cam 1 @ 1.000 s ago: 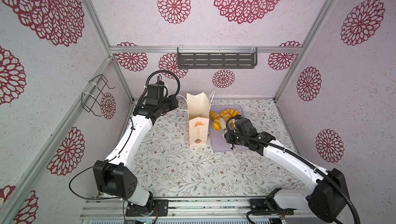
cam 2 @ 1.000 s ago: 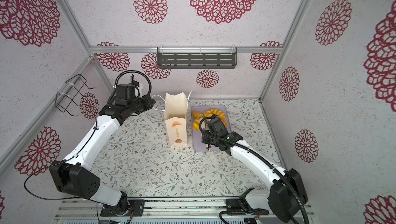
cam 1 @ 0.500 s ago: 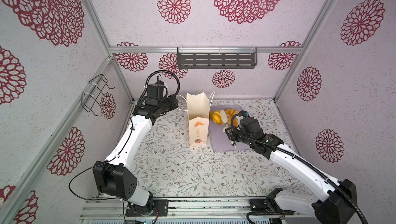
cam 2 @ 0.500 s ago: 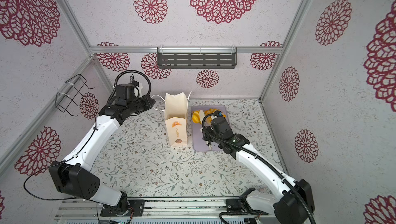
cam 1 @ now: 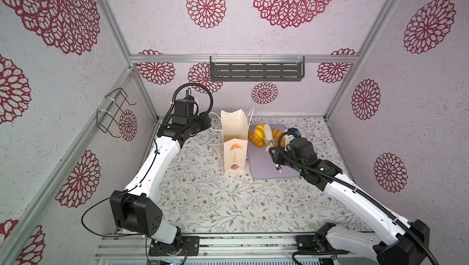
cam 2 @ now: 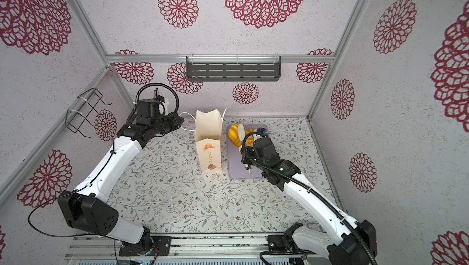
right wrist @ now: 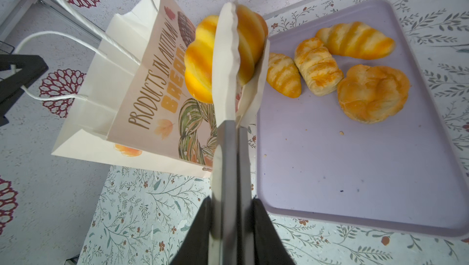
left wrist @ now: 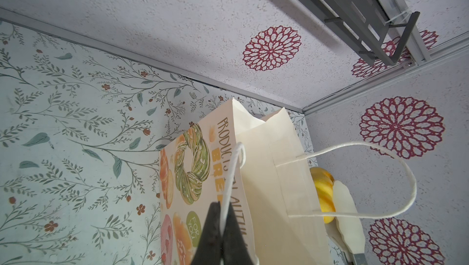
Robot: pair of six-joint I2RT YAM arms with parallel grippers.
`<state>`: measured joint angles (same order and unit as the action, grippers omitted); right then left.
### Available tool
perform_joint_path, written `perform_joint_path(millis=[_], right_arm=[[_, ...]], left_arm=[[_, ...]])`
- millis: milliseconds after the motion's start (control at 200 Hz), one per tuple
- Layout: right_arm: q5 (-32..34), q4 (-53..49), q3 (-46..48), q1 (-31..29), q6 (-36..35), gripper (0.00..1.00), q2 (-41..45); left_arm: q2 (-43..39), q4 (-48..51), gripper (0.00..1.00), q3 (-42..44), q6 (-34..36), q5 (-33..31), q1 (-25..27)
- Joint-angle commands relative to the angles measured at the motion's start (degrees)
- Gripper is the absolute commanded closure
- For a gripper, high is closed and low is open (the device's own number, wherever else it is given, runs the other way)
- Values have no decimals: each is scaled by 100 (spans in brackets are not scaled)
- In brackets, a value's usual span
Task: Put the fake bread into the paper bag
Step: 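Lift the bun with the tongs and carry it toward the bag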
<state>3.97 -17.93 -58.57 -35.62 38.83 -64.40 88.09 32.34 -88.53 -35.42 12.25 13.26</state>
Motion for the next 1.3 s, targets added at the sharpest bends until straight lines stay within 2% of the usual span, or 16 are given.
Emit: perform_joint_path(millis=[0,761,1291], right_arm=[[175,407,-425,11,30,100,278],[105,652,-919,-51,-139,100,288],[244,677,-1398,-258,-579,100,81]], left_arm=[[-113,-36,100,3,50,20,21],[-135,-55,100,12,32,46,27],[-139,-59,100,11,20,75,28]])
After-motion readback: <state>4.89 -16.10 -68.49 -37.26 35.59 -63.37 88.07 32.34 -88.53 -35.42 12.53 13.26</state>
